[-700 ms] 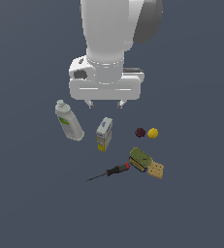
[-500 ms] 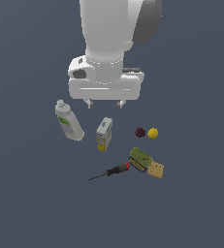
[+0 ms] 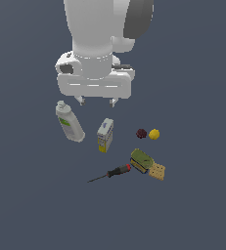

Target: Pick up a designated object from a clutter of objects.

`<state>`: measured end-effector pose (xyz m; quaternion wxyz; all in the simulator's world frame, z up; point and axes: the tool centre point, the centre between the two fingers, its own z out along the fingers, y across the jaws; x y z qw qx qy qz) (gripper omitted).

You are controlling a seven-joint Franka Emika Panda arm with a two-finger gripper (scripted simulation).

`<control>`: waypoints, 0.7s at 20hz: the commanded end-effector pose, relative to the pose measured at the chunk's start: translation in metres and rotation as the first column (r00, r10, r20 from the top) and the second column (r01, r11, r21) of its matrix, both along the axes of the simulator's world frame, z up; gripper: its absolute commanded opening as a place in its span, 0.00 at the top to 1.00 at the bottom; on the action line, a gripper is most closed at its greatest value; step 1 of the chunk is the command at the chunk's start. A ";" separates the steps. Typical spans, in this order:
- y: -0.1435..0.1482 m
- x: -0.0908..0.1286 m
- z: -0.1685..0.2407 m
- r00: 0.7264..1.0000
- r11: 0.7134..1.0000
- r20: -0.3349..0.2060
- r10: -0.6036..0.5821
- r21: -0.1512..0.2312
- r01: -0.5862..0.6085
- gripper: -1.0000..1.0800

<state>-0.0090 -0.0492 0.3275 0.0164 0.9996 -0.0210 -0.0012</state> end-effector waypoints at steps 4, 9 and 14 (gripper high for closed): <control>0.001 0.002 -0.003 1.000 1.000 0.000 -0.012 0.003 0.012 0.04; 0.003 0.010 -0.011 0.998 0.998 0.000 -0.060 0.012 0.060 0.04; 0.006 0.023 -0.027 0.990 0.990 -0.002 -0.142 0.026 0.142 0.04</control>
